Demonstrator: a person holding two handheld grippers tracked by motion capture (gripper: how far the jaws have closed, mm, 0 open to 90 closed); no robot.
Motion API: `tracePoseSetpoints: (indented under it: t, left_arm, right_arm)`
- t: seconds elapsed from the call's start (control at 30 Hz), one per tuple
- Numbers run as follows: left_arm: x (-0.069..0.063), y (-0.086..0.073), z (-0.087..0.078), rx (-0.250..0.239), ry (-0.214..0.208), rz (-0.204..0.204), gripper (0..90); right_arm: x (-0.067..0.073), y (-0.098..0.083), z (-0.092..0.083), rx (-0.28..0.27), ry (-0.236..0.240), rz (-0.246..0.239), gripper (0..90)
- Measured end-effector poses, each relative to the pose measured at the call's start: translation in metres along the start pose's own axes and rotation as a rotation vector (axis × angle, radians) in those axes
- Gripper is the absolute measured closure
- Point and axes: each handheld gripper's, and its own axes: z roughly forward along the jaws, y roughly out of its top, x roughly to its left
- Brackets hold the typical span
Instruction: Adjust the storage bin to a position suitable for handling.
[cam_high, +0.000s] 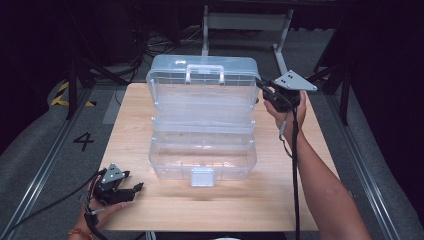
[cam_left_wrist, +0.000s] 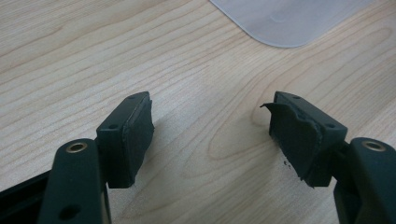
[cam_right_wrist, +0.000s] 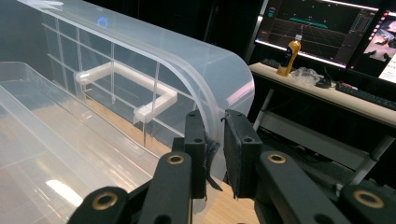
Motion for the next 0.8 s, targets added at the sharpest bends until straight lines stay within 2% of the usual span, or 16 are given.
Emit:
tracePoseSetpoints:
  t: [0.4, 0.8]
  left_arm:
    - [0.000, 0.000, 0.000, 0.000, -0.001, -0.002, 30.7]
    - [0.000, 0.000, 0.000, 0.000, -0.001, -0.002, 30.6]
  right_arm:
    - [-0.003, 0.005, 0.011, 0.017, -0.024, -0.011, 84.0]
    - [-0.012, 0.006, 0.022, 0.036, -0.007, 0.009, 84.0]
